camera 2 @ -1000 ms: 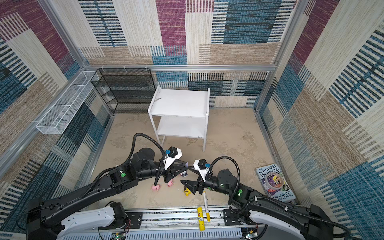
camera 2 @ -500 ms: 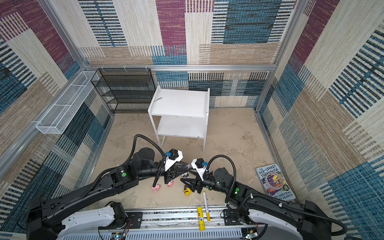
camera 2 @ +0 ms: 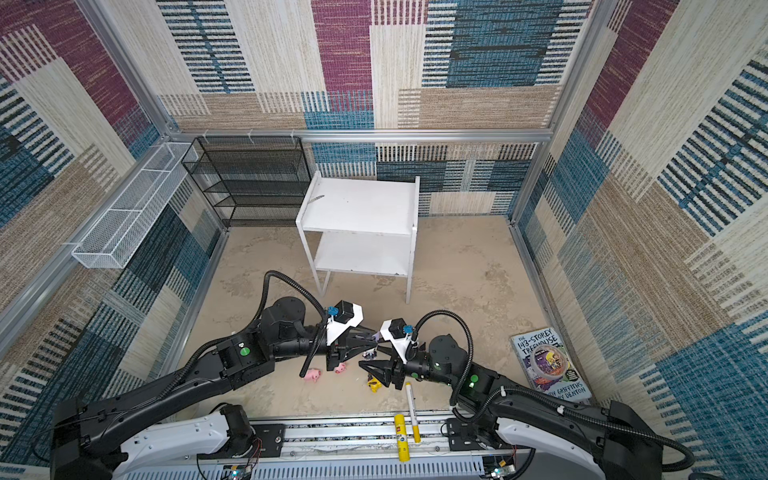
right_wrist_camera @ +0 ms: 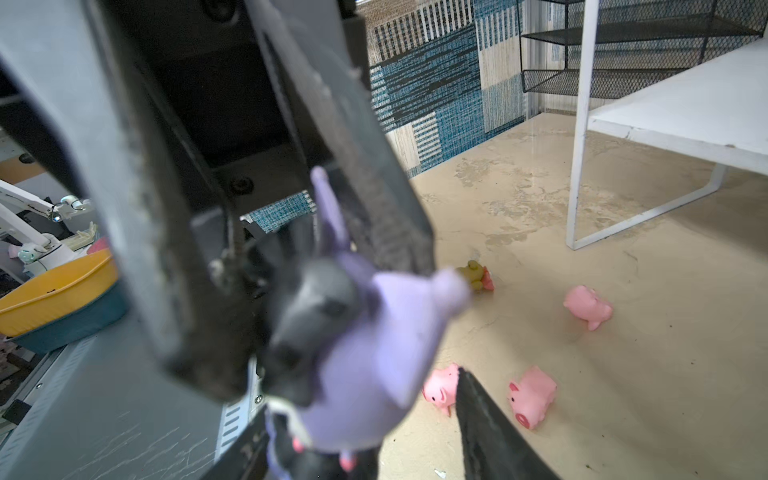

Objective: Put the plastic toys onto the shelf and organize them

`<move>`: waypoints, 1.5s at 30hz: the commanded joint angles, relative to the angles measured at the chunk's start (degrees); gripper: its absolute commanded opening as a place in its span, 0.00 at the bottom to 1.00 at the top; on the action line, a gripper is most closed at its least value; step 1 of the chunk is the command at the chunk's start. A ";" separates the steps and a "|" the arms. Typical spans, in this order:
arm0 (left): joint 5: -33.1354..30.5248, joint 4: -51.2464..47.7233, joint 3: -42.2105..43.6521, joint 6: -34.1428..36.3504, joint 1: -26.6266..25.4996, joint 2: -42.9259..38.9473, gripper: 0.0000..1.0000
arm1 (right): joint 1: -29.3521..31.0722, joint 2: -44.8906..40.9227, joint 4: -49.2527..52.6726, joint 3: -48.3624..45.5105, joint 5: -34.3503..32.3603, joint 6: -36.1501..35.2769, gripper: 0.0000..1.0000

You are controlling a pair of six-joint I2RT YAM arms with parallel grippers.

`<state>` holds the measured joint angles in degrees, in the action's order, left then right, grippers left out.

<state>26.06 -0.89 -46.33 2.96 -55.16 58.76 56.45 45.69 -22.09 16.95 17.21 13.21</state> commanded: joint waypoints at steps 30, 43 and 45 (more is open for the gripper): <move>3.06 -5.79 0.86 -0.75 1.65 -3.05 0.56 | -0.99 -1.48 -5.89 0.80 5.13 -1.00 0.28; 4.70 -4.91 0.33 -0.76 2.36 -2.10 0.29 | -0.99 -1.57 -5.33 0.70 4.88 -1.00 0.31; 4.24 -4.71 0.22 -0.76 2.39 -1.71 0.29 | -1.00 -1.70 -5.18 0.67 4.39 -0.87 0.36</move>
<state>29.26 -5.89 -45.58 3.01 -52.77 56.62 55.37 44.27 -24.77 17.72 21.80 12.60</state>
